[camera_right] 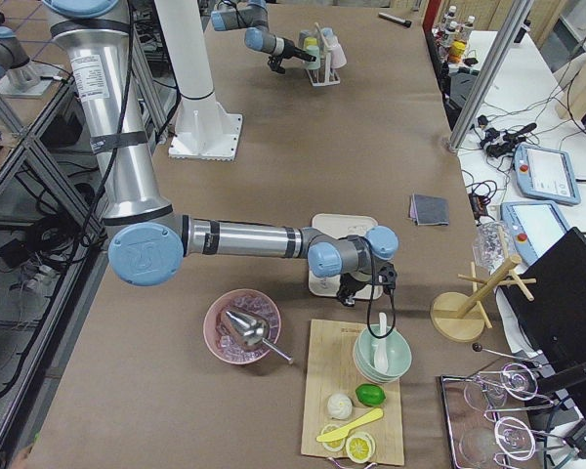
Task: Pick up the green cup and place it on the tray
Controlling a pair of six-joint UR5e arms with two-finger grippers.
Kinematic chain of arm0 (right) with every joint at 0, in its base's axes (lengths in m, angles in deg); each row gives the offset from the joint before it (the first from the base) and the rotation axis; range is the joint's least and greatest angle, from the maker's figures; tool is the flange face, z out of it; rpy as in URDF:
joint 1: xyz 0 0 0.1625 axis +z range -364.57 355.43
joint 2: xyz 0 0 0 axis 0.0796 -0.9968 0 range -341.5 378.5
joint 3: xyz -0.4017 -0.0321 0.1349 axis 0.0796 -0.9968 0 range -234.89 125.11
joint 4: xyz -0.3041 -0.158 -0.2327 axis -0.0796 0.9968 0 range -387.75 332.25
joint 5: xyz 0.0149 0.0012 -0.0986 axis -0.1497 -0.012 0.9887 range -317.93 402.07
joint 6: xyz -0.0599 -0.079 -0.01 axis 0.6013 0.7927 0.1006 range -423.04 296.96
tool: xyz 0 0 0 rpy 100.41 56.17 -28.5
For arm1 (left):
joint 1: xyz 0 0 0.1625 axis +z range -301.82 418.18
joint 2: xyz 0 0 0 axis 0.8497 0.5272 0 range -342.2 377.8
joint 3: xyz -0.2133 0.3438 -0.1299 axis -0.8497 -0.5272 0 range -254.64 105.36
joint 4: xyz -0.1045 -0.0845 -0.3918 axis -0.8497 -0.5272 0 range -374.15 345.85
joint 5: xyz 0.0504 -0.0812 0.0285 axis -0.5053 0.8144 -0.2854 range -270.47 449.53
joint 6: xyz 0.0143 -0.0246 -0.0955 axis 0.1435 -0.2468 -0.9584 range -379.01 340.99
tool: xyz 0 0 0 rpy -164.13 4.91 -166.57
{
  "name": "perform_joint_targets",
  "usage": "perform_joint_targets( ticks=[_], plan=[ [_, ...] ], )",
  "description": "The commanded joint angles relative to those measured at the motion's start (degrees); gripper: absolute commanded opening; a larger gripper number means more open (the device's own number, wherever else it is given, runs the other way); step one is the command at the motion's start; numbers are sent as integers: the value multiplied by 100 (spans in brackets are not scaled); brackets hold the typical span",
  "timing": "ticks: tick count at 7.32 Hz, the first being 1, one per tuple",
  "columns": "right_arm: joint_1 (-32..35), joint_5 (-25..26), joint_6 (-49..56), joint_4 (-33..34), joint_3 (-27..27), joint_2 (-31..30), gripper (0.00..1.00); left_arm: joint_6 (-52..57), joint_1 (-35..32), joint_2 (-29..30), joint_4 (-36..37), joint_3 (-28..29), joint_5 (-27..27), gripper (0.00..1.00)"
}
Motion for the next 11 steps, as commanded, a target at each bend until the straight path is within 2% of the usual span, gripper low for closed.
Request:
perform_joint_targets(
  ticks=[1,3,8,10,11],
  plan=[
    [195,-471,-15,3,3,-8,0,-64,-11,114,-3,173,6,98],
    [371,-622,-14,3,73,18,0,-73,-11,299,-3,402,6,98],
    [609,-1061,-23,56,328,157,0,-55,-187,230,15,412,-3,96],
    [444,-1063,-539,56,459,526,0,-55,-257,230,15,429,-3,41],
    [-1,-1010,-951,56,756,658,0,-47,-283,230,15,412,-3,23]
  ],
)
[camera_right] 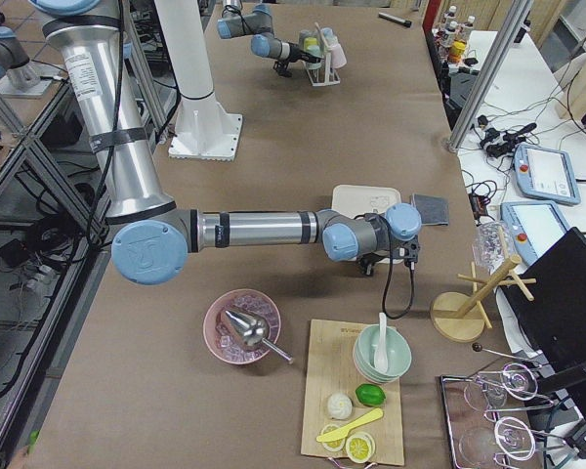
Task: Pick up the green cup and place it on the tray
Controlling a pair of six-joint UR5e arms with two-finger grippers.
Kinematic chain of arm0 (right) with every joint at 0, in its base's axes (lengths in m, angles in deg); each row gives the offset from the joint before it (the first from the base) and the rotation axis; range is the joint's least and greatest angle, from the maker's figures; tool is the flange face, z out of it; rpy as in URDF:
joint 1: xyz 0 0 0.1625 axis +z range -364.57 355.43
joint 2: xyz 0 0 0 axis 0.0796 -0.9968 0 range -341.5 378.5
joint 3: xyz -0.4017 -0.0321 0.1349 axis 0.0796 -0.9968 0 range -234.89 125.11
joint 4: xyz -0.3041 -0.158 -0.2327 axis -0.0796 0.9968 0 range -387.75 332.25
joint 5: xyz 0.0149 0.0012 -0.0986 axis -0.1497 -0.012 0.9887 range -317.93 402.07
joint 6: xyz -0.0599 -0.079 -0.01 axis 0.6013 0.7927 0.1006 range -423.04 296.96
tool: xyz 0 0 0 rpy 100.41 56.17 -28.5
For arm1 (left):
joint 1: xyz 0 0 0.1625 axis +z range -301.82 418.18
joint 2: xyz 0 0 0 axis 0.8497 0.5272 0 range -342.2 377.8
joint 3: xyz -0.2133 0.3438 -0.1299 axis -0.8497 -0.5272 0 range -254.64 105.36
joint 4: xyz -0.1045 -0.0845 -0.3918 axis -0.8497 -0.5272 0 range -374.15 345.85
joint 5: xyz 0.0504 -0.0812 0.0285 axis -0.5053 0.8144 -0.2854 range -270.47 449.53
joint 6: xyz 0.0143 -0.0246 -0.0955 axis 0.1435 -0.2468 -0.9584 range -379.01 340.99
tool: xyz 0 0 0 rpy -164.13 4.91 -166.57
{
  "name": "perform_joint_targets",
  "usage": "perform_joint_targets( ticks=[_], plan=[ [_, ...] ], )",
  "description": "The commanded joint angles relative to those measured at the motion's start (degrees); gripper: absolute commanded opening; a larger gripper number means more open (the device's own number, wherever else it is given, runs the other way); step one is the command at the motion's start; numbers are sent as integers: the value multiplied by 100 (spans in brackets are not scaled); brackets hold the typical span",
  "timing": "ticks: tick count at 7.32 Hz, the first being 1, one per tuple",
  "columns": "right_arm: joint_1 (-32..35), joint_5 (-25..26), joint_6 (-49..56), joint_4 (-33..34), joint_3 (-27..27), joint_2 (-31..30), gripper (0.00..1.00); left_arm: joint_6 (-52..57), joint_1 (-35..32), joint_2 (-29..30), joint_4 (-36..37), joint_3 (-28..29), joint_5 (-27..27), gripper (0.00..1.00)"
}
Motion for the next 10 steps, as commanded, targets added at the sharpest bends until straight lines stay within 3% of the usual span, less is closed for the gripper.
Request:
perform_joint_targets(
  ticks=[1,4,7,10],
  plan=[
    [-767,86,-969,-7,375,459,0,35,-150,-18,-9,-103,-9,19],
    [-1559,87,-1675,-24,394,1206,0,114,-248,-299,9,-551,-158,19],
    [-2254,253,-2659,-59,403,1779,0,114,-151,-290,26,-622,-158,19],
    [-2773,692,-3356,-51,368,2218,0,708,-186,-736,88,-1497,-237,18]
  ],
)
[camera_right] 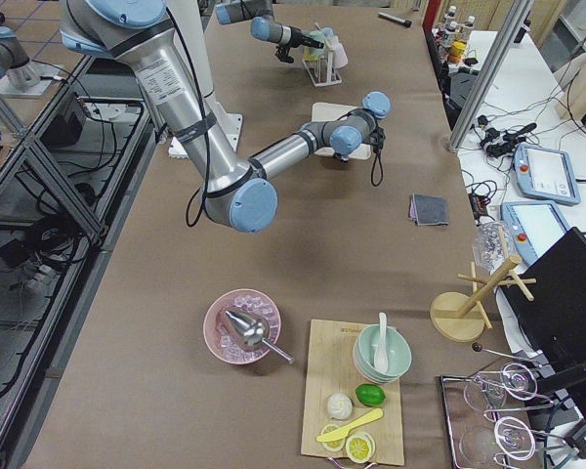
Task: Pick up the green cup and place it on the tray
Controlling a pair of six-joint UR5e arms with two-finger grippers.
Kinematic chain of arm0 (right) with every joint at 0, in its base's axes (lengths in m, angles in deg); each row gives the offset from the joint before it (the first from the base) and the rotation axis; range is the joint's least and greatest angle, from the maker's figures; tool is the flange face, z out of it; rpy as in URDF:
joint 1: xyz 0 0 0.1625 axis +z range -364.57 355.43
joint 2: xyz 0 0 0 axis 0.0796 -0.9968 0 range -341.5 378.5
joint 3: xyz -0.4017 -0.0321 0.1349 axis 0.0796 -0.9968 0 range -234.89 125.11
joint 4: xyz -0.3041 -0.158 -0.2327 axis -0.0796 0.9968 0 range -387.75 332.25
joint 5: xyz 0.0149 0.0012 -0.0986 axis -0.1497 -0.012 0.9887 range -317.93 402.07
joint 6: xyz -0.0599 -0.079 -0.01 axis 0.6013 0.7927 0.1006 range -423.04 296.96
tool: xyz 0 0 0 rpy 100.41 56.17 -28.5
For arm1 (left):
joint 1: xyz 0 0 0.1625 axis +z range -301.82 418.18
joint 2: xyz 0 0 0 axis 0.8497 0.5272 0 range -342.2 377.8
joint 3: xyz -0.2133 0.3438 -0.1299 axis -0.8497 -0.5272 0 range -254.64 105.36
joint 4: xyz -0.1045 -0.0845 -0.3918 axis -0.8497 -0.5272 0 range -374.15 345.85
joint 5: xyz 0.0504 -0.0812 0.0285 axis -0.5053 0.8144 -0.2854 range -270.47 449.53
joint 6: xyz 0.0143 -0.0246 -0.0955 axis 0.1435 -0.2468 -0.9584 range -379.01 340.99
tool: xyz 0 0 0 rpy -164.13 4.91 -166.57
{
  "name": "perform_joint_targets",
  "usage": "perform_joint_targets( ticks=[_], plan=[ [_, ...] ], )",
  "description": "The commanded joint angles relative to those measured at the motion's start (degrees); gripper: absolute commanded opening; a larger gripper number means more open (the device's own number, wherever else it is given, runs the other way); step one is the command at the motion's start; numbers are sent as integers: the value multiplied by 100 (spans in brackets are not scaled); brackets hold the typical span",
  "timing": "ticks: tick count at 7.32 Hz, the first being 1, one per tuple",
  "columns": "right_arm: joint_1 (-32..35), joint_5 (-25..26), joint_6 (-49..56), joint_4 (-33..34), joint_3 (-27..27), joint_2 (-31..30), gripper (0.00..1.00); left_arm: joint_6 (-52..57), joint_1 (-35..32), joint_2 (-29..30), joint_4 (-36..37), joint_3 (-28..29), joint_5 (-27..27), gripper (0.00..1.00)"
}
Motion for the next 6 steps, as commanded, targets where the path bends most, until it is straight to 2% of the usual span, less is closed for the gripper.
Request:
perform_joint_targets(
  ticks=[1,2,3,5,6],
  plan=[
    [-380,364,-346,7,-40,309,0,569,-40,-597,30,-946,-146,16],
    [-539,470,-374,-2,3,336,0,823,-162,-818,21,-1420,-156,16],
    [-653,540,-375,-11,12,328,0,1287,-380,-759,-179,-1608,-147,16],
    [-794,846,-383,-46,30,249,0,1370,-540,-357,-1213,-1322,-138,0],
    [-795,857,-392,-115,38,162,1,1370,-680,-67,-1844,-928,-86,0]
  ],
)
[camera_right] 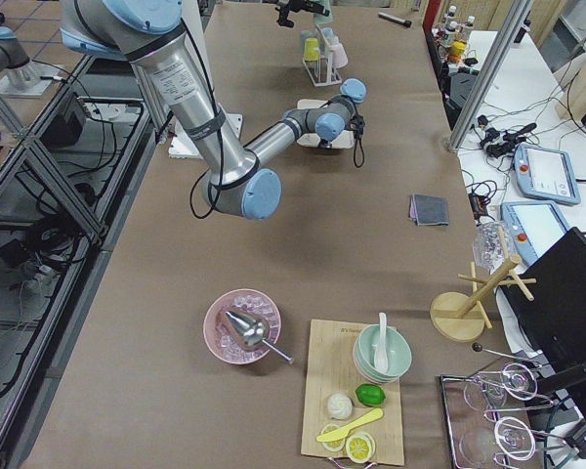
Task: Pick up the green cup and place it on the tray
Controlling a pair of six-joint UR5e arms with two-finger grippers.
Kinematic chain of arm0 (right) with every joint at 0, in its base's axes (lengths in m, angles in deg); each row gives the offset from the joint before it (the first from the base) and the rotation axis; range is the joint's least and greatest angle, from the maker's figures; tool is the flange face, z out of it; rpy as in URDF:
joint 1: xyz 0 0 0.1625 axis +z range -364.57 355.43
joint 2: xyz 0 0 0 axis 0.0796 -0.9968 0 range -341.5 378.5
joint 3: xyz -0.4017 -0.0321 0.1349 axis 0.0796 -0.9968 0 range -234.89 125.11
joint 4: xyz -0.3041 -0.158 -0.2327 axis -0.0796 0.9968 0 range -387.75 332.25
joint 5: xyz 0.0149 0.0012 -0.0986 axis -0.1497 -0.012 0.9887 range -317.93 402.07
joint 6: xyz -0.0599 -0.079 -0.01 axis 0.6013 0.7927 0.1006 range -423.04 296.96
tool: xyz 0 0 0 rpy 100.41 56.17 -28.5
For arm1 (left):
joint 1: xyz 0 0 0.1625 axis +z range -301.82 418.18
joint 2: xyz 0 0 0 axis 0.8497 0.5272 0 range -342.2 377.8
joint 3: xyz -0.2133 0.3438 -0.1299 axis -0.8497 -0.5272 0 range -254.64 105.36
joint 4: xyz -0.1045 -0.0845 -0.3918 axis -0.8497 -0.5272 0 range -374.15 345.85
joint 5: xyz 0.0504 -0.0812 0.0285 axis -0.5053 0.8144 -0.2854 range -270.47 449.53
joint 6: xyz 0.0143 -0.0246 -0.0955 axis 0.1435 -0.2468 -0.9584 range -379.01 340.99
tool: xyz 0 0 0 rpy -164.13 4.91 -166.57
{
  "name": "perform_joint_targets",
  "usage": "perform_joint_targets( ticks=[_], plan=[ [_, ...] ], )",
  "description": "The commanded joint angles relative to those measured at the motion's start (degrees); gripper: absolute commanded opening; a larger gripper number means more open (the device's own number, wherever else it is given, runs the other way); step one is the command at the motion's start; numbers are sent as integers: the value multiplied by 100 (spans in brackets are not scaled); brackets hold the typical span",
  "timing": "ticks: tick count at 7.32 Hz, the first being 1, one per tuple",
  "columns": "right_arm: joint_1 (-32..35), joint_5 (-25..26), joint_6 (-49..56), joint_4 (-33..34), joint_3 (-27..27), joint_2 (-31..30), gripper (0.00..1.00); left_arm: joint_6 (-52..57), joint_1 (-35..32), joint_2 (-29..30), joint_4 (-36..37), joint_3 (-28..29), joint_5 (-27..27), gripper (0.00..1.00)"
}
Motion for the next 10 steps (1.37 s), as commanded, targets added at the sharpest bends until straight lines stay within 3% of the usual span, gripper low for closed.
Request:
perform_joint_targets(
  ticks=[1,2,3,5,7,9,10],
  plan=[
    [-40,94,-298,-119,27,-85,12,23,-242,610,-1234,724,51,0],
    [-14,86,-597,-293,71,-103,71,32,-400,960,-1814,1093,60,0],
    [125,77,-696,-304,202,-181,100,14,-488,1338,-2455,1558,60,0],
    [406,7,-653,-304,606,-549,100,-299,-568,2111,-3685,2612,409,0],
    [1160,-500,-513,-330,1036,-1102,100,-1640,-594,2780,-4497,3554,892,0],
    [1715,-574,319,-339,1493,-1822,100,-2651,-691,3125,-5785,4135,2068,0],
    [1987,-574,601,-330,1713,-2234,100,-3449,-709,3239,-6784,4538,2656,0]
  ],
)
